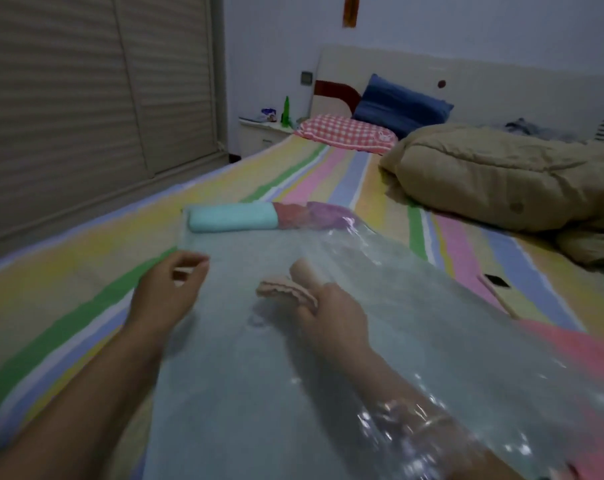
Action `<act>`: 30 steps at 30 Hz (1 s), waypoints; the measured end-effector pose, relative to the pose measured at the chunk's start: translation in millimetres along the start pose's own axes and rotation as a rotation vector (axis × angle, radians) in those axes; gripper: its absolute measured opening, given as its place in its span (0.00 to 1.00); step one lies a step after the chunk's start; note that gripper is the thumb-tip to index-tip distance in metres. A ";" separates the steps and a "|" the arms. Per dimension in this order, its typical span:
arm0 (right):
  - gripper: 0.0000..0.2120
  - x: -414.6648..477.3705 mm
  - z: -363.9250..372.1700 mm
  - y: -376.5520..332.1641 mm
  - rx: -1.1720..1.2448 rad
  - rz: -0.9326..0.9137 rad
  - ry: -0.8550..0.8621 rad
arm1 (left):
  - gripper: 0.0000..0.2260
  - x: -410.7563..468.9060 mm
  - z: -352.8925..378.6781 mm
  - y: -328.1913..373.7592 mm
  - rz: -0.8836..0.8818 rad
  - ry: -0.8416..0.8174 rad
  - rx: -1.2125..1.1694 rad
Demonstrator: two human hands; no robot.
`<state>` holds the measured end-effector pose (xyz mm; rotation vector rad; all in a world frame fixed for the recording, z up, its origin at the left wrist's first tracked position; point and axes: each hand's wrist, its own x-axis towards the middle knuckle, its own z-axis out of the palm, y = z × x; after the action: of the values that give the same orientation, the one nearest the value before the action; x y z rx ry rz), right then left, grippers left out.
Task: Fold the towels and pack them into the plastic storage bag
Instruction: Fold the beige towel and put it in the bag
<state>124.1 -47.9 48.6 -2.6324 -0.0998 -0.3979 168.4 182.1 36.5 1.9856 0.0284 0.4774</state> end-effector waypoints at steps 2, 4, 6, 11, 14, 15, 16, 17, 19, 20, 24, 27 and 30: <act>0.09 25.5 19.0 -7.8 0.025 -0.018 -0.014 | 0.04 21.4 -8.5 -45.9 -0.108 0.044 0.008; 0.08 53.6 43.5 -13.7 0.027 -0.023 -0.011 | 0.04 35.0 -6.1 -76.4 -0.170 0.116 -0.025; 0.15 79.7 67.7 -20.0 -0.002 -0.011 -0.012 | 0.09 40.2 1.1 -96.0 -0.216 0.159 -0.085; 0.17 134.3 113.0 -42.7 0.029 0.006 0.007 | 0.16 34.2 6.2 -104.2 -0.179 0.135 -0.239; 0.16 157.8 133.2 -58.7 0.077 0.059 0.004 | 0.14 33.9 6.1 -102.0 -0.178 0.108 -0.372; 0.16 162.9 136.4 -63.4 0.081 0.083 0.006 | 0.13 33.8 6.2 -101.8 -0.189 0.108 -0.413; 0.16 168.5 140.9 -65.2 0.096 0.104 -0.005 | 0.10 34.0 6.4 -102.7 -0.201 0.108 -0.455; 0.17 173.1 144.0 -63.3 0.144 0.132 -0.038 | 0.08 33.9 6.4 -102.8 -0.207 0.102 -0.490; 0.22 177.0 140.1 -56.6 0.332 0.185 -0.187 | 0.07 33.8 5.8 -103.0 -0.197 0.085 -0.510; 0.27 177.6 135.9 -51.2 0.399 0.181 -0.256 | 0.07 34.1 5.6 -104.3 -0.190 0.079 -0.511; 0.41 169.4 112.9 -26.1 0.110 0.068 -0.386 | 0.09 34.5 4.4 -106.3 -0.162 0.073 -0.520; 0.39 157.2 101.3 -31.8 0.034 -0.243 -0.312 | 0.09 34.7 4.8 -104.8 -0.145 0.081 -0.518; 0.22 150.9 114.2 -50.7 0.036 -0.535 -0.198 | 0.09 35.2 4.8 -103.7 -0.141 0.083 -0.533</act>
<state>291.1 50.3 19.1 -2.5731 -0.8760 -0.2990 221.9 233.1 -44.5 1.4305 0.0840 0.4227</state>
